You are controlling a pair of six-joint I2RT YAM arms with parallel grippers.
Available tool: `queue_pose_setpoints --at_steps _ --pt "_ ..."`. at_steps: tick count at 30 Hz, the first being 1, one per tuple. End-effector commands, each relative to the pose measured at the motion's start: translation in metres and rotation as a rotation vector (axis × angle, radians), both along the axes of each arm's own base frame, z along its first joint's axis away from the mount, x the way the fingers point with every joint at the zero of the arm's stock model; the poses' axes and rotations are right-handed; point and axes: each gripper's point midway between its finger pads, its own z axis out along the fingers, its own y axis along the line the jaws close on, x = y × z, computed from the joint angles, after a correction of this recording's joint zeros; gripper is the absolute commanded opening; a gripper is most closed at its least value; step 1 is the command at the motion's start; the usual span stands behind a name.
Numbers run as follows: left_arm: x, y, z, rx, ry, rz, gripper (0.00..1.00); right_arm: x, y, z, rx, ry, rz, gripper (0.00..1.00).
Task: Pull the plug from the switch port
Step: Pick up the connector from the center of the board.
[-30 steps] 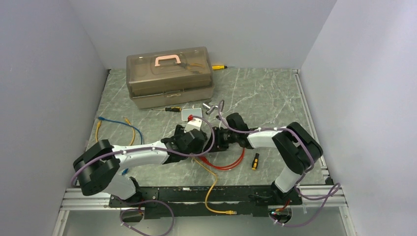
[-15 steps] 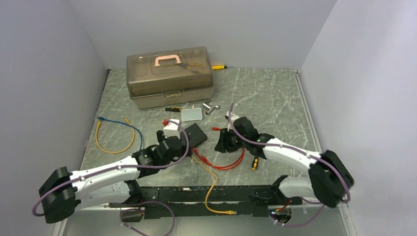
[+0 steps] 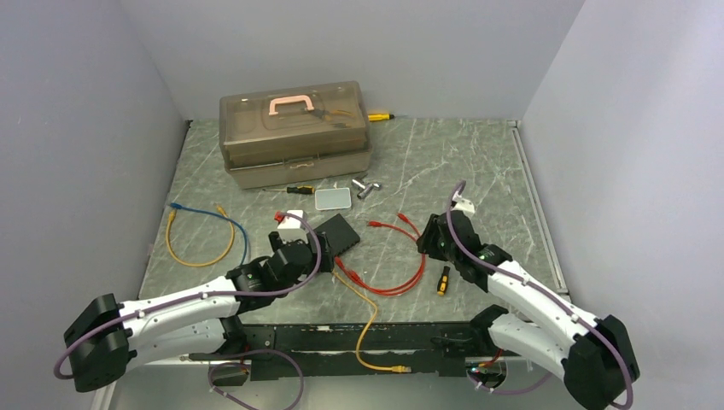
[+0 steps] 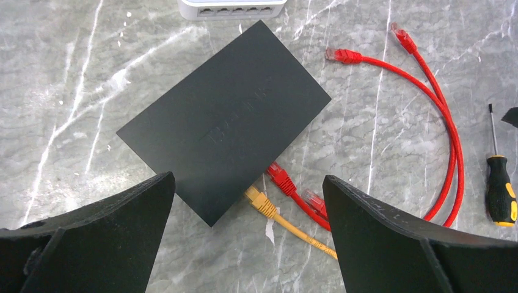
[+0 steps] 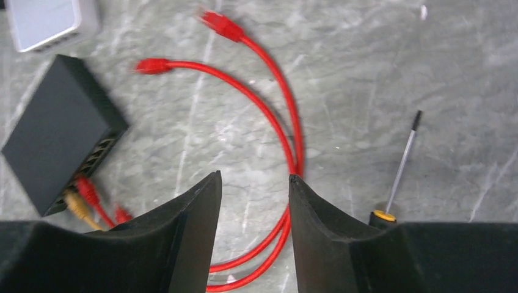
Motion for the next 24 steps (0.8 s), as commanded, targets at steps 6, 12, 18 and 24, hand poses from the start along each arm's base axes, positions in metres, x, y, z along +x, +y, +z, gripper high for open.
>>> queue_pose_setpoints --at_steps 6,12,18,24 --pt "0.0 -0.017 0.0 -0.069 0.021 -0.024 0.99 -0.01 -0.007 -0.043 -0.024 0.141 -0.014 0.43" --pt "-0.001 -0.018 -0.003 -0.065 0.028 -0.028 0.99 -0.017 -0.003 -0.063 -0.024 0.188 0.018 0.36" --pt "-0.001 -0.019 -0.006 -0.06 0.036 -0.03 0.99 -0.02 0.002 -0.073 -0.018 0.218 0.042 0.28" --pt "-0.001 -0.018 -0.006 -0.06 0.035 -0.024 0.99 -0.019 -0.001 -0.066 -0.019 0.195 0.032 0.11"
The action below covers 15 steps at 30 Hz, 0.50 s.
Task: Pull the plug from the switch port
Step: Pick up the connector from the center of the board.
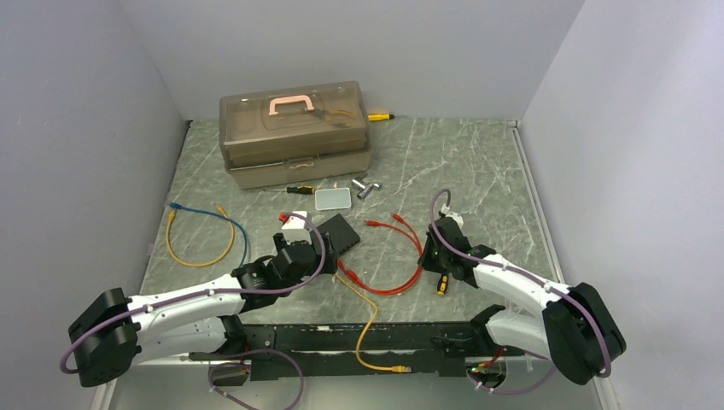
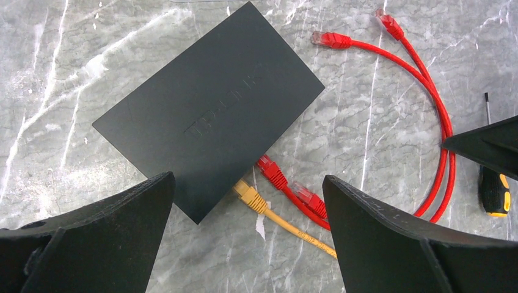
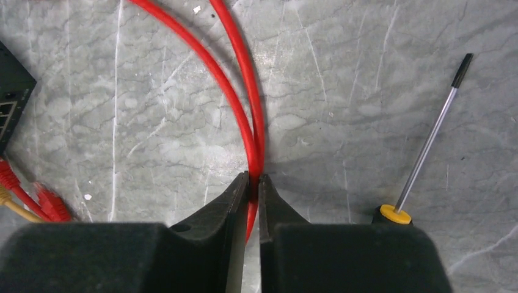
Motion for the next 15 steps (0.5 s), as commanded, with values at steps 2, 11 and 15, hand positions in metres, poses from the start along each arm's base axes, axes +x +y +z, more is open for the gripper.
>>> queue_pose_setpoints --at_steps 2,11,15 --pt "0.002 -0.006 0.006 -0.039 -0.012 0.0 0.99 0.004 0.0 0.013 0.017 -0.043 -0.006 0.08" --pt "0.002 -0.007 0.012 -0.048 -0.022 -0.007 0.99 0.011 0.011 0.059 0.106 -0.151 0.026 0.0" --pt "0.006 -0.004 0.035 -0.103 -0.092 0.003 0.99 0.023 0.019 0.122 0.182 -0.321 0.052 0.0"
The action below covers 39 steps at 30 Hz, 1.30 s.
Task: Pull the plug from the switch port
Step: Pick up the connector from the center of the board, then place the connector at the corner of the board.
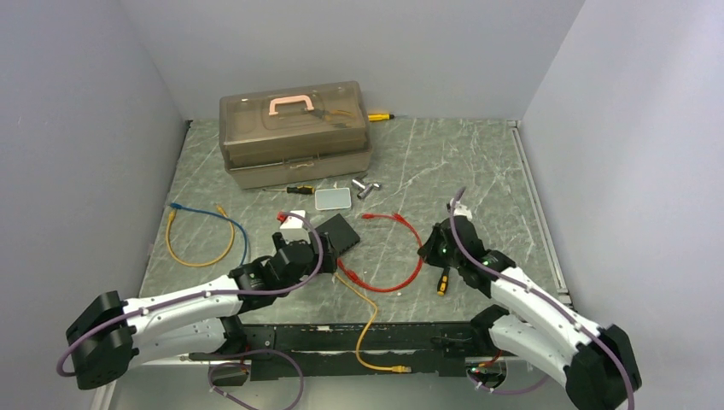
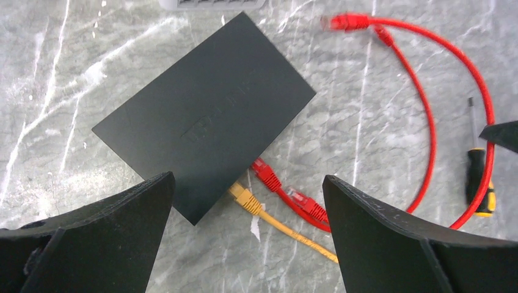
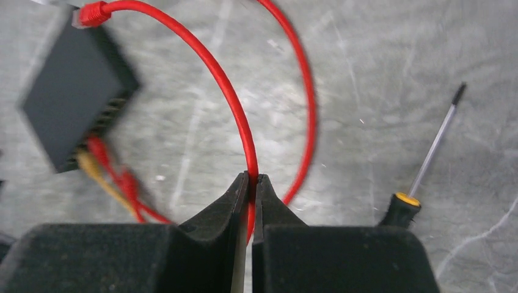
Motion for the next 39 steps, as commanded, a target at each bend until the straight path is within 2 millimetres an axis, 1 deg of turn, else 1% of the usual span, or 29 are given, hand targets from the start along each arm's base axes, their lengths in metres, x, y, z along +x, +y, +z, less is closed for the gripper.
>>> queue_pose_setpoints --at_steps 1,3,6,8,9,11,13,14,16,19,21,22,25,27,29,31,34,36,39 --pt "0.007 -0.004 0.043 -0.12 -0.113 0.003 0.99 0.026 0.015 0.095 0.108 -0.241 0.031 0.0" --pt "0.009 -0.002 0.061 -0.152 -0.158 0.0 0.99 0.03 0.014 0.125 0.104 -0.3 0.043 0.0" --pt "0.011 -0.003 0.098 -0.218 -0.252 -0.029 0.99 0.034 0.021 0.167 0.126 -0.393 0.096 0.0" --pt "0.01 -0.002 0.122 -0.266 -0.322 -0.048 0.99 0.033 0.028 0.191 0.156 -0.445 0.141 0.0" --pt "0.01 -0.002 0.134 -0.291 -0.357 -0.059 0.99 0.035 0.029 0.2 0.162 -0.465 0.143 0.0" --pt "0.006 -0.003 0.158 -0.346 -0.434 -0.099 0.99 0.031 0.04 0.216 0.204 -0.486 0.205 0.0" --pt "-0.002 -0.007 0.181 -0.394 -0.521 -0.171 0.99 0.03 0.049 0.225 0.238 -0.495 0.242 0.0" --pt "-0.008 -0.009 0.195 -0.428 -0.572 -0.206 1.0 0.029 0.053 0.228 0.254 -0.494 0.261 0.0" --pt "-0.02 -0.015 0.213 -0.454 -0.644 -0.29 0.99 0.027 0.061 0.233 0.279 -0.488 0.299 0.0" --pt "-0.038 -0.021 0.242 -0.47 -0.741 -0.41 0.99 0.031 0.066 0.226 0.266 -0.457 0.315 0.0" --pt "-0.048 -0.029 0.253 -0.444 -0.772 -0.496 0.99 0.031 0.07 0.22 0.262 -0.436 0.333 0.0" --pt "-0.049 -0.037 0.26 -0.419 -0.763 -0.534 1.0 0.03 0.073 0.218 0.268 -0.426 0.346 0.0" --pt "-0.053 -0.07 0.249 -0.338 -0.674 -0.688 1.0 0.028 0.084 0.216 0.314 -0.415 0.371 0.0" --pt "-0.06 -0.093 0.236 -0.348 -0.62 -0.795 0.99 0.025 0.094 0.214 0.353 -0.408 0.381 0.0" --pt "-0.061 -0.108 0.219 -0.383 -0.569 -0.839 0.99 0.021 0.105 0.212 0.385 -0.398 0.4 0.0" --pt "-0.054 -0.117 0.2 -0.396 -0.505 -0.818 0.99 0.017 0.114 0.211 0.388 -0.396 0.41 0.0" --pt "-0.043 -0.125 0.173 -0.373 -0.396 -0.771 0.97 0.011 0.124 0.213 0.376 -0.411 0.428 0.0" --pt "-0.042 -0.128 0.161 -0.363 -0.346 -0.773 0.96 0.01 0.127 0.215 0.366 -0.419 0.432 0.0" --pt "-0.042 -0.131 0.15 -0.365 -0.31 -0.769 0.95 0.009 0.132 0.216 0.367 -0.422 0.44 0.0"
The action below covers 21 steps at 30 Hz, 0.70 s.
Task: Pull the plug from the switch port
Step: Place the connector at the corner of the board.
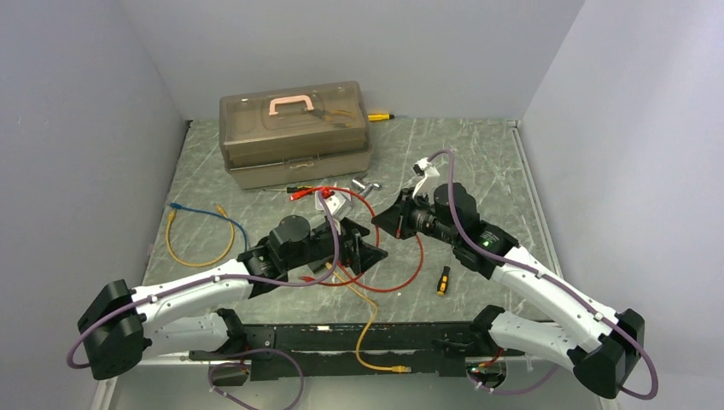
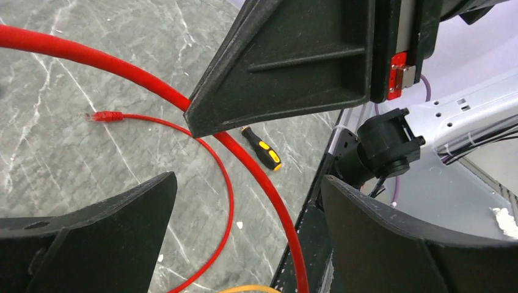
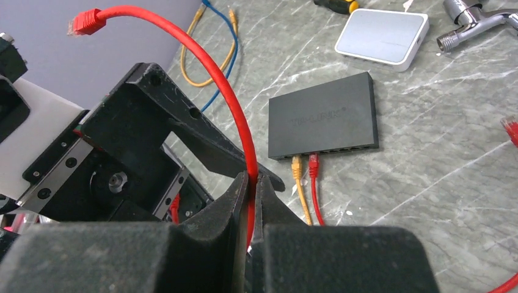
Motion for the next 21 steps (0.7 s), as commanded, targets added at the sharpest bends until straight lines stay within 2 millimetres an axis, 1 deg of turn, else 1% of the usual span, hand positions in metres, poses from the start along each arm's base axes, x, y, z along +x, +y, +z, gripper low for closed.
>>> queue_pose_setpoints --at_steps 1,5,9,13,14,16,17,18,19,21 --pt "-0.004 -0.005 0.012 -0.06 0.027 -0.022 0.94 0.009 0.008 0.026 0.062 -0.07 -0.025 0.0" --pt "-0.001 -0.007 0.002 -0.038 0.048 -0.012 0.81 0.009 0.013 0.028 0.074 -0.072 -0.013 0.0" --pt "0.003 -0.005 -0.003 -0.027 0.053 0.014 0.56 0.008 0.014 0.029 0.072 -0.072 -0.011 0.0" --pt "0.005 -0.003 -0.007 -0.016 0.057 0.035 0.24 0.007 0.013 0.029 0.073 -0.075 -0.009 0.0" --pt "0.006 -0.002 -0.008 -0.013 0.06 0.043 0.18 0.007 0.013 0.029 0.074 -0.075 -0.007 0.0" --pt "0.008 0.002 -0.007 -0.012 0.059 0.062 0.1 0.006 0.012 0.029 0.076 -0.08 -0.006 0.0" --pt "0.009 0.004 -0.008 -0.008 0.059 0.075 0.05 0.005 0.011 0.03 0.077 -0.084 -0.009 0.04" --pt "0.011 0.008 -0.008 -0.002 0.057 0.093 0.0 0.005 0.009 0.03 0.071 -0.087 -0.018 0.13" --pt "0.012 0.012 -0.008 0.007 0.055 0.113 0.0 0.007 0.005 0.03 0.064 -0.089 -0.037 0.24" --pt "0.016 0.021 -0.007 0.025 0.045 0.158 0.0 0.009 -0.002 0.027 0.045 -0.092 -0.073 0.42"
